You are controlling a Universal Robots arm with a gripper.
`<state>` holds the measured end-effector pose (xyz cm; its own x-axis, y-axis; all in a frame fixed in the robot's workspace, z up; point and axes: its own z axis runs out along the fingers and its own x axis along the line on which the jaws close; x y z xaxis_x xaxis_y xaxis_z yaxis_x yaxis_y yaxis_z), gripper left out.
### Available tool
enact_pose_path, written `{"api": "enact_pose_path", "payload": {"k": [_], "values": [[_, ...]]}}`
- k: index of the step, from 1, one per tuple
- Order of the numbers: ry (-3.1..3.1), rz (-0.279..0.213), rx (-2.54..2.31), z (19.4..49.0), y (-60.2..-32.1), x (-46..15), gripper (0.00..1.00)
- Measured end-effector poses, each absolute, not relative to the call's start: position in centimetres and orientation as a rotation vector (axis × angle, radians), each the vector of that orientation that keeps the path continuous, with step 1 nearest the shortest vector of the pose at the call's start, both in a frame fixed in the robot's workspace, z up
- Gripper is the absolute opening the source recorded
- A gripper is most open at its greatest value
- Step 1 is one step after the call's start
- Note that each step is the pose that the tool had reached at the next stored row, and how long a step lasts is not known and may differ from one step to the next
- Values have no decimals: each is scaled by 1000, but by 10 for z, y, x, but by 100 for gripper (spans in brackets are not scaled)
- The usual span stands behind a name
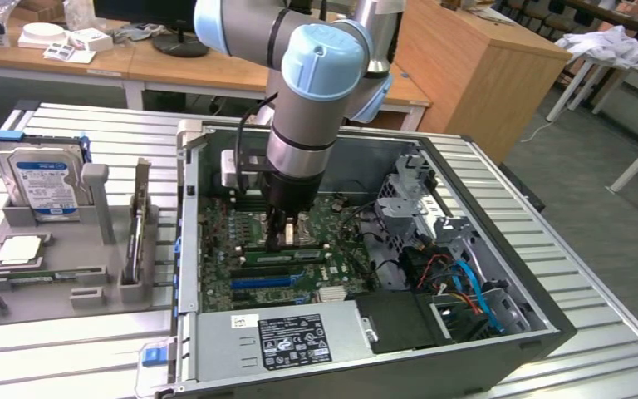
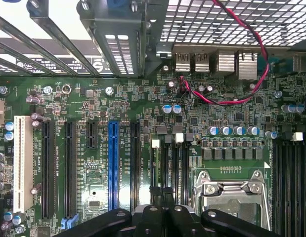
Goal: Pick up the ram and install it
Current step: 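Press down the ram until it locks into place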
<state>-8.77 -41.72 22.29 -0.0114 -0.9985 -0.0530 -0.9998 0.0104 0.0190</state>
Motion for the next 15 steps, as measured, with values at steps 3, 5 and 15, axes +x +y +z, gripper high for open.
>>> {"api": "enact_pose_path", "payload": {"k": [3,5,15], "values": [[2215,79,-2190,224,-417,-88,11],[2215,79,-2191,228,-417,-88,11],[2216,79,-2191,256,-417,-88,11]]}}
